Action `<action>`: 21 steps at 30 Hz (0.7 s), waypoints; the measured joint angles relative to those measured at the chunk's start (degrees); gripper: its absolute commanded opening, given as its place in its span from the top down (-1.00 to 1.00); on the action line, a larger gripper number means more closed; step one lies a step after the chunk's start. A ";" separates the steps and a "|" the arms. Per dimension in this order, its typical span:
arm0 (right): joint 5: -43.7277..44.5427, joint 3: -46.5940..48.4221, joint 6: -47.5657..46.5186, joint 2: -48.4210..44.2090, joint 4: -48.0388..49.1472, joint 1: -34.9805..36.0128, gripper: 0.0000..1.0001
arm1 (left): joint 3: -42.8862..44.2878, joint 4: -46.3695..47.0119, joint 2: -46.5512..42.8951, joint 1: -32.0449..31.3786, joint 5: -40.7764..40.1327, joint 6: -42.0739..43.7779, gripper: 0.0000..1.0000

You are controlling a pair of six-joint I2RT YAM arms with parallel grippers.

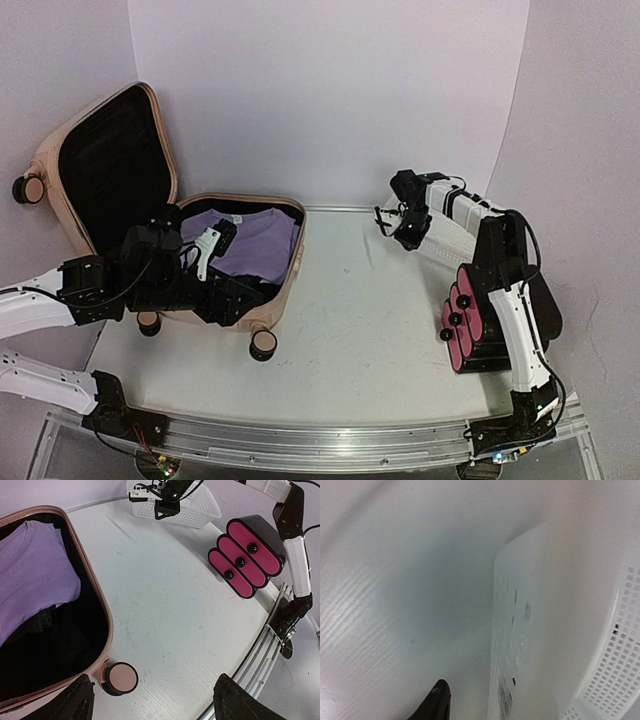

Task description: Open, take out, and arrange the luggage

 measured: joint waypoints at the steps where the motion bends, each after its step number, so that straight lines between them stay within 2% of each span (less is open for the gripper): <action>1: -1.68 -1.60 -0.74 -0.87 0.37 0.02 0.49 | 0.02 -0.07 0.24 0.00 -0.09 0.02 -0.66; 7: -10.64 -13.77 -4.31 -9.55 -0.11 0.68 0.77 | 0.17 -0.26 2.93 0.00 -0.07 0.04 -0.66; 15: -16.57 -32.33 -7.26 -24.06 -0.59 1.95 0.78 | 1.62 -0.17 5.99 0.00 0.42 0.09 -0.66; 21: -17.70 -42.38 -10.86 -30.08 1.33 4.96 0.79 | 3.45 -0.11 8.81 0.00 0.90 0.48 -0.70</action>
